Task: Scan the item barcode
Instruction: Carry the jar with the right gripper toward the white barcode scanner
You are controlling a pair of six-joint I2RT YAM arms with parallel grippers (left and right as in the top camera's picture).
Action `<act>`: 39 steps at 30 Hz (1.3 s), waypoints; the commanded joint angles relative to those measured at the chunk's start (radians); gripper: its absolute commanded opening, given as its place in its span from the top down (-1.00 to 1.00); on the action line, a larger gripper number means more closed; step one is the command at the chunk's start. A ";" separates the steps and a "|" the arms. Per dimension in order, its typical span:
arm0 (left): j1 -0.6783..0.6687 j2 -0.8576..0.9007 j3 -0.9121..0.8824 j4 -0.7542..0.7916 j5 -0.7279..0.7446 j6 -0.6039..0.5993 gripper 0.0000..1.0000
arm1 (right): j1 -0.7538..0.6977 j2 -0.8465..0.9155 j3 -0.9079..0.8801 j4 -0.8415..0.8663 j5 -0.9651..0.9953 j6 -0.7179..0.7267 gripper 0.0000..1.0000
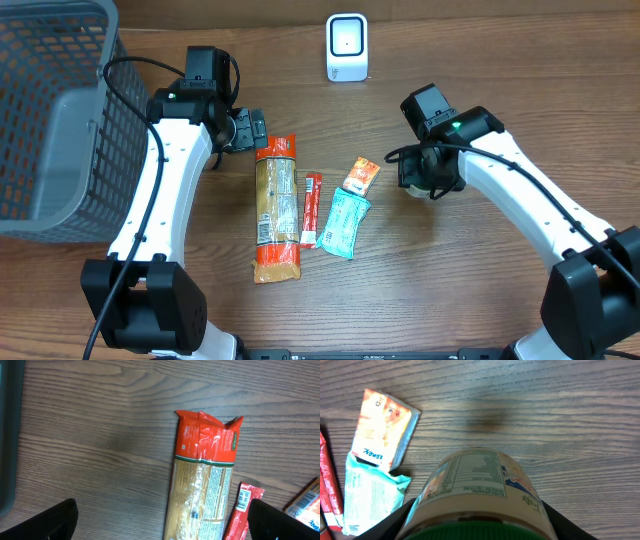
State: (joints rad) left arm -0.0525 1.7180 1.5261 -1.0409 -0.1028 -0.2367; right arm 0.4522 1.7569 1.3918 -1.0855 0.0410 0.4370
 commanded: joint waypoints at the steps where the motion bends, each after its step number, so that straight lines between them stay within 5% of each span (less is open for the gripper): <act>1: 0.000 -0.012 0.015 0.000 -0.011 0.005 -1.00 | 0.002 -0.037 0.058 -0.006 -0.005 -0.043 0.60; 20: 0.000 -0.012 0.015 0.000 -0.011 0.005 -1.00 | 0.002 0.142 0.705 -0.435 -0.117 -0.230 0.47; 39: 0.000 -0.012 0.015 0.000 -0.011 0.005 -1.00 | 0.002 0.399 0.719 0.034 -0.080 -0.229 0.50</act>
State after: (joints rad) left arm -0.0525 1.7180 1.5261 -1.0409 -0.1028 -0.2367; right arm 0.4522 2.1452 2.0800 -1.1183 -0.0444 0.2279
